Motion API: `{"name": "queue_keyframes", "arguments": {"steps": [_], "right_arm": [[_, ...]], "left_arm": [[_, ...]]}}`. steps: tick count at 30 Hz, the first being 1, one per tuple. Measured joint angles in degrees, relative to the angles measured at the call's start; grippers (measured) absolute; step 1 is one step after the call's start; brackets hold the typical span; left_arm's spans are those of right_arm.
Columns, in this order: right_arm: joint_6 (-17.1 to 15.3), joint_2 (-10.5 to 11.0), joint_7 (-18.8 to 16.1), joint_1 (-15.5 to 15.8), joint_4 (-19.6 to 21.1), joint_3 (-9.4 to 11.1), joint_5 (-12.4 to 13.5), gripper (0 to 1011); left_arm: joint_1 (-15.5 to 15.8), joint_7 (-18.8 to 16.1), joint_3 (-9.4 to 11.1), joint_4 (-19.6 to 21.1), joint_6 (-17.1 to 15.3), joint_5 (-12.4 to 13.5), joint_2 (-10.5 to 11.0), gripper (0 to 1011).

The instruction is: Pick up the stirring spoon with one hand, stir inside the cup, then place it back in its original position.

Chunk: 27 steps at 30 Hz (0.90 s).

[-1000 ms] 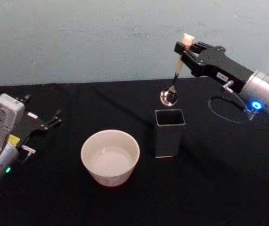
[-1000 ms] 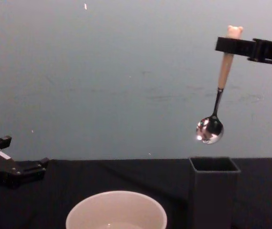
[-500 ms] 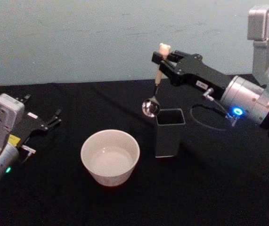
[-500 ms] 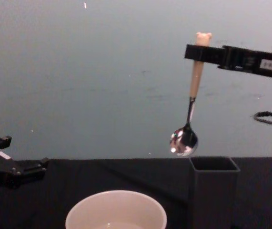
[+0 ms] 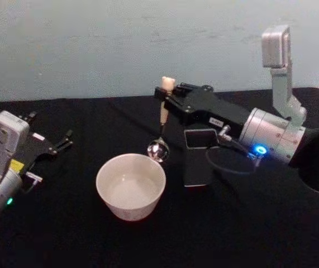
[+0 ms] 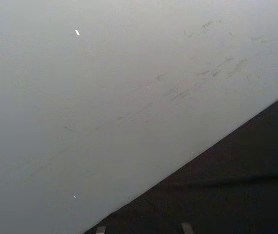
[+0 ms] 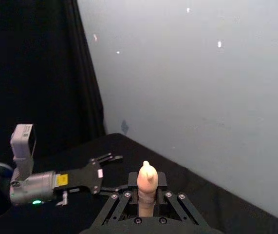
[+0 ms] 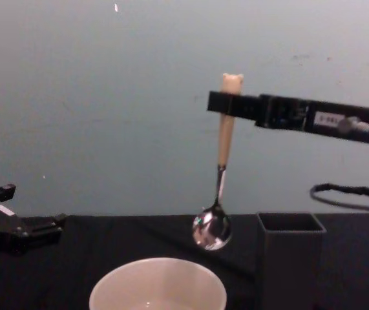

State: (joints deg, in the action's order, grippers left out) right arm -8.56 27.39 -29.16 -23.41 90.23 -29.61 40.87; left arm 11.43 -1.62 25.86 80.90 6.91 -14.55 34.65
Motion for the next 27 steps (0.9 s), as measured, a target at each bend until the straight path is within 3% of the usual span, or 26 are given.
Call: {"name": "queue_keyframes", "arguments": {"steps": [14,27], "right_arm": [[2.23,-1.98,-0.36,0.06,-2.28,-3.3,-2.87,218],[5.25,-5.01,-1.62,-0.08,-6.85,-6.21,-8.47,221]], "left_arm": [[0.0,0.0,0.0,0.0,0.0,0.0,0.0,1001],[0.0,0.0,0.0,0.0,0.0,0.0,0.0,1001]]}}
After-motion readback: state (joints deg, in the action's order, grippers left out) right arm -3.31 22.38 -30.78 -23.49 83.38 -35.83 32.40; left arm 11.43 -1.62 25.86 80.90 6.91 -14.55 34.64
